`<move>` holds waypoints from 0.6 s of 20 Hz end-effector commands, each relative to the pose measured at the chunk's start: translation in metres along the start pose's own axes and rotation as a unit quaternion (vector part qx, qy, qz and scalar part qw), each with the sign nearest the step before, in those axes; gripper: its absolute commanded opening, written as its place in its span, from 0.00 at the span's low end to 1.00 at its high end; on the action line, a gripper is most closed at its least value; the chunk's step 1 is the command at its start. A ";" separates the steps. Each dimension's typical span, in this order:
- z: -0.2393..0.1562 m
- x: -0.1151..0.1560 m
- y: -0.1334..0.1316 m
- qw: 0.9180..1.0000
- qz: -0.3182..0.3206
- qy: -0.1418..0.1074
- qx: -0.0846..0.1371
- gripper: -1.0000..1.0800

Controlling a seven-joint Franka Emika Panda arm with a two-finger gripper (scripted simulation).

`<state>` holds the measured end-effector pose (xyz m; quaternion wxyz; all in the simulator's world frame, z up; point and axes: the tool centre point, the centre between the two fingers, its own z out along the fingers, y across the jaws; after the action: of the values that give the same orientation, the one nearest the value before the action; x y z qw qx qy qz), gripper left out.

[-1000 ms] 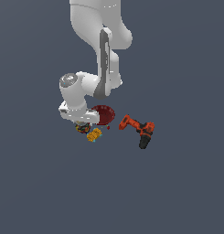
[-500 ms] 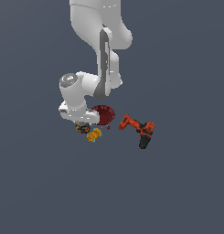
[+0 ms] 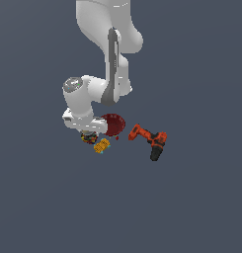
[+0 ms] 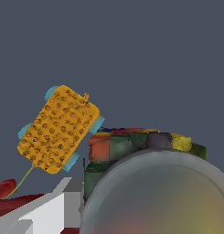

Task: Pick up a designated object from a clutter of objects.

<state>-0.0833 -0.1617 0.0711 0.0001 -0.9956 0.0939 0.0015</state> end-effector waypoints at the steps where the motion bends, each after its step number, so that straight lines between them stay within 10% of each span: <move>1: -0.011 0.005 -0.002 1.000 0.000 0.002 0.000 0.00; 12: -0.088 0.035 -0.017 1.000 0.000 0.001 -0.002 0.00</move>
<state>-0.0517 -0.1525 0.1440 -0.0010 -0.9956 0.0939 0.0019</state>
